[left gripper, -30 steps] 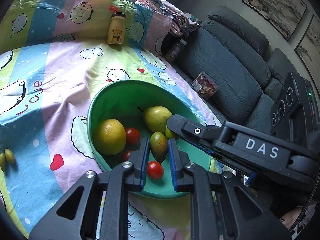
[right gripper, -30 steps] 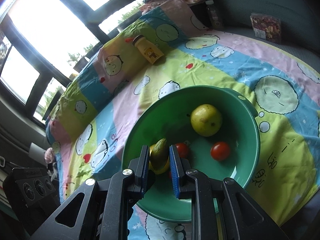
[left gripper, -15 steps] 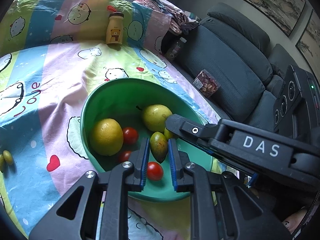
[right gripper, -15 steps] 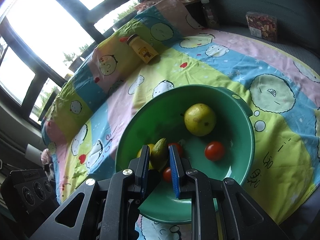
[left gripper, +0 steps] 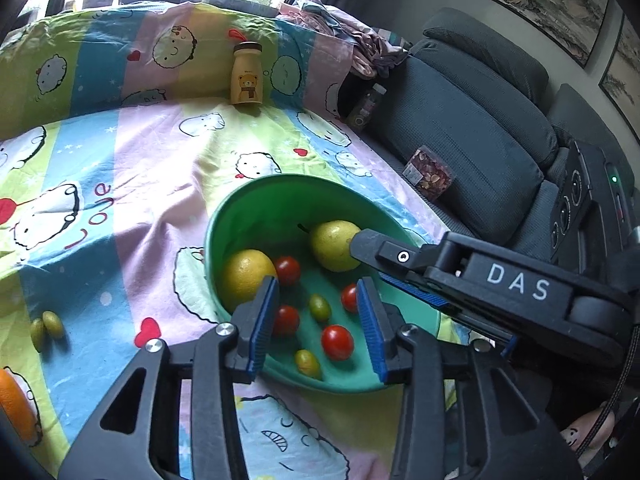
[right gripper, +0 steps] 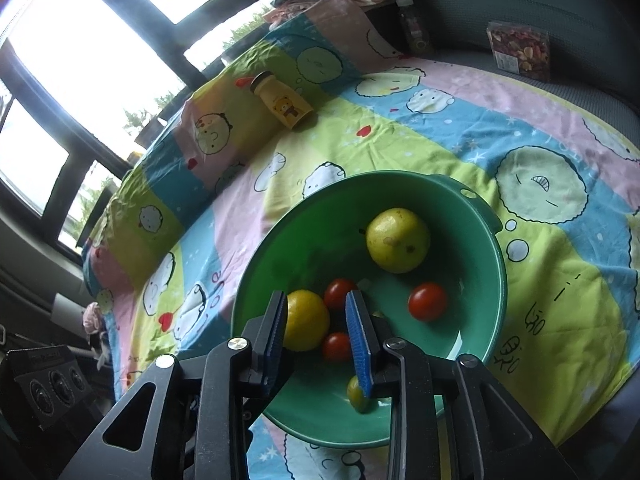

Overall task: Organize fruits
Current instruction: 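Open both grippers to drop the olives into the bowl, then move both grippers back to the remaining green olives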

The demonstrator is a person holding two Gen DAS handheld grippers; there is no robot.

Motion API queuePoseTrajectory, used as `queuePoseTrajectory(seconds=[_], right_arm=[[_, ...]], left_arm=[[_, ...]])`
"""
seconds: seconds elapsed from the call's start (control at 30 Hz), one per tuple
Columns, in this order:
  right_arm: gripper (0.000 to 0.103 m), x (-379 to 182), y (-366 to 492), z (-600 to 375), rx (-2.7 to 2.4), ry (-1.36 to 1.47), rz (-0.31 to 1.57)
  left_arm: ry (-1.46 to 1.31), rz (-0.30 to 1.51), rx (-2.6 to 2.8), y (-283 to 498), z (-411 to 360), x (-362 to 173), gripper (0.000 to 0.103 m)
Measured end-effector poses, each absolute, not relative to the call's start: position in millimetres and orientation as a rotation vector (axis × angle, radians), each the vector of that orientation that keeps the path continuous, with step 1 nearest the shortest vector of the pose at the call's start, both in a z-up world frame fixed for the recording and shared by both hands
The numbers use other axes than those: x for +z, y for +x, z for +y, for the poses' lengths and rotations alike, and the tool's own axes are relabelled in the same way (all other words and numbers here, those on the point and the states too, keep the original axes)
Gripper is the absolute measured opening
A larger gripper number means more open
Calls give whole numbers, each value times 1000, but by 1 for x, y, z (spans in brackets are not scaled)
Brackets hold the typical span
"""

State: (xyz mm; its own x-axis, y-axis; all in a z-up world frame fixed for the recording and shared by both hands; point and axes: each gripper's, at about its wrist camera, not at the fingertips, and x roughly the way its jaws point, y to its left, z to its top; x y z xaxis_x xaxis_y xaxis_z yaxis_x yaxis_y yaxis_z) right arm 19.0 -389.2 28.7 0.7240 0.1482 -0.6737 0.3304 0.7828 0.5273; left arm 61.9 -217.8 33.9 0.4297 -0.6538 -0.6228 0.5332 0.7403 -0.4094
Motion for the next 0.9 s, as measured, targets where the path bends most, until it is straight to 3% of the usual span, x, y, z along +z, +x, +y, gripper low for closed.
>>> queuePoseTrajectory(seconds=[0.13, 0.3, 0.67, 0.9], right_arm=[[42, 33, 21, -380, -64, 667, 758], [46, 36, 30, -356, 39, 640, 763], [46, 16, 72, -272, 289, 565, 876], [46, -10, 106, -225, 360, 485, 983]], left_arm=[[-149, 830, -655, 66, -191, 42, 57], [-201, 836, -522, 81, -141, 50, 64], [-244, 956, -221, 116, -47, 24, 63], [-254, 1073, -145, 130, -26, -5, 62]])
